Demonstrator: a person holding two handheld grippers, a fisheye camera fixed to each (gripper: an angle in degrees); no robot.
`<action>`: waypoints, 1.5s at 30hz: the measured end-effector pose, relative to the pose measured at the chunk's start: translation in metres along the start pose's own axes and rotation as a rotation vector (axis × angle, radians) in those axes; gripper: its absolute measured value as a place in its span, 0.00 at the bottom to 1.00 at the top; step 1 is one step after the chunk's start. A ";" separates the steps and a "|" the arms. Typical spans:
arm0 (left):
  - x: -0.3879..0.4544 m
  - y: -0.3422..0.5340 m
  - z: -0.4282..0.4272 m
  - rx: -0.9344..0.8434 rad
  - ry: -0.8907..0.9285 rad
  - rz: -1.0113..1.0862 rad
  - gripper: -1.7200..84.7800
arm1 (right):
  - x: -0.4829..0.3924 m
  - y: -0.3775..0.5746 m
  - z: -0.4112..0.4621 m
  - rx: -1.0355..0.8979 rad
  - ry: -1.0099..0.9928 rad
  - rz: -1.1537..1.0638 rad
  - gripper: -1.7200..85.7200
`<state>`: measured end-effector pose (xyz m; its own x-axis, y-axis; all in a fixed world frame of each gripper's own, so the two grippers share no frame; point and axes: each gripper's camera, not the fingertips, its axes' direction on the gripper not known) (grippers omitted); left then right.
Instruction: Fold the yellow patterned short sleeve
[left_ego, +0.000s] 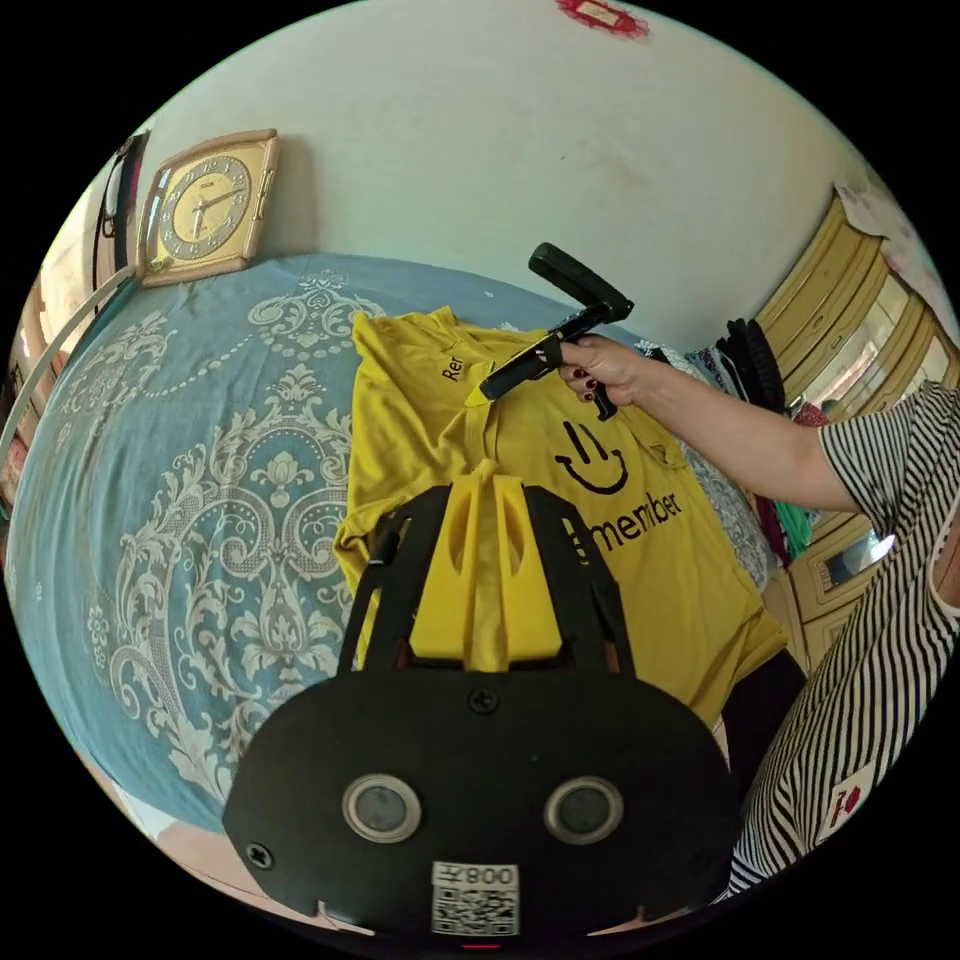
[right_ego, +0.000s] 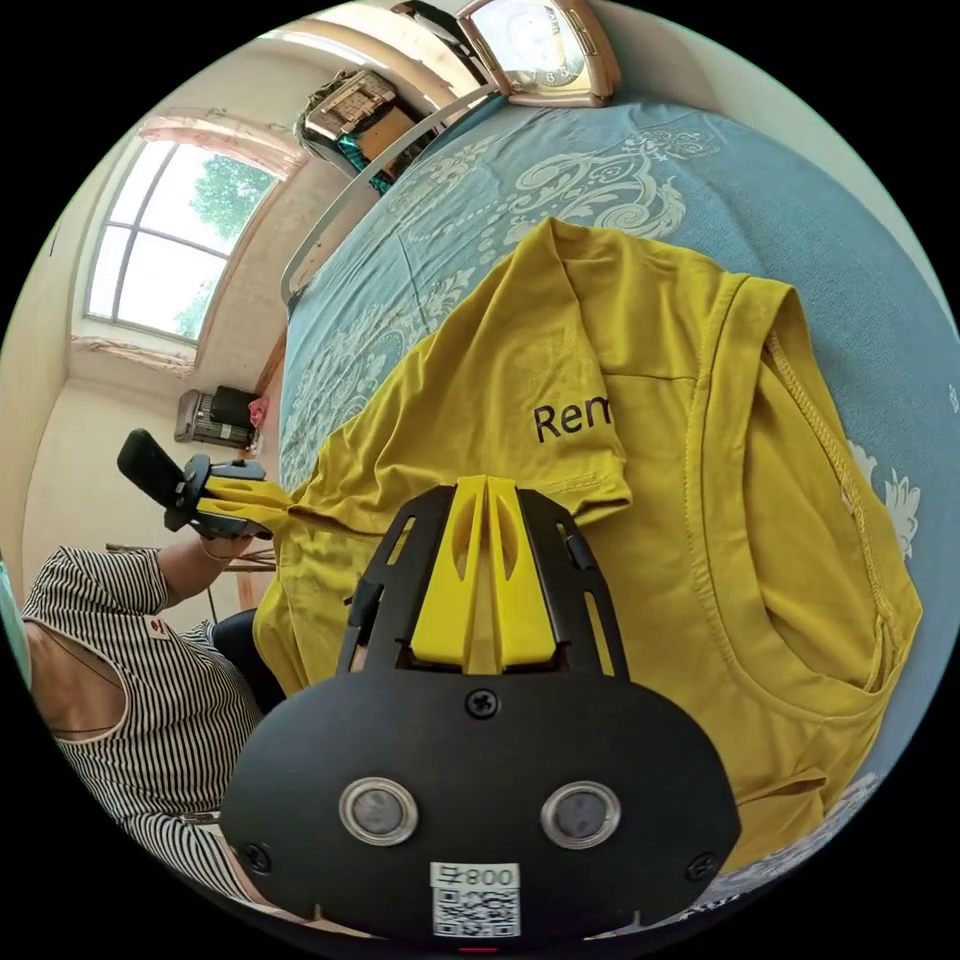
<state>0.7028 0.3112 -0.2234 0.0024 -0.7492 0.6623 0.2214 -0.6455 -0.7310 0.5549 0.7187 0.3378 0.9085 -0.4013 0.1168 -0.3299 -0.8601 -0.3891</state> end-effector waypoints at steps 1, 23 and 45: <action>-0.003 0.000 -0.005 0.024 0.021 -0.007 0.03 | -0.002 0.001 0.000 -0.007 0.013 -0.008 0.02; -0.082 -0.035 0.030 -0.137 -0.075 -0.109 0.02 | -0.031 -0.088 -0.003 0.163 0.235 -0.010 0.04; -0.088 -0.052 -0.005 -0.044 -0.104 -0.139 0.02 | -0.090 0.001 -0.087 0.450 0.220 -0.019 0.02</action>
<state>0.6862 0.4098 -0.2446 0.0762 -0.6344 0.7693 0.1836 -0.7494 -0.6362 0.4506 0.7268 0.4063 0.8218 -0.4853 0.2987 -0.1263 -0.6662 -0.7350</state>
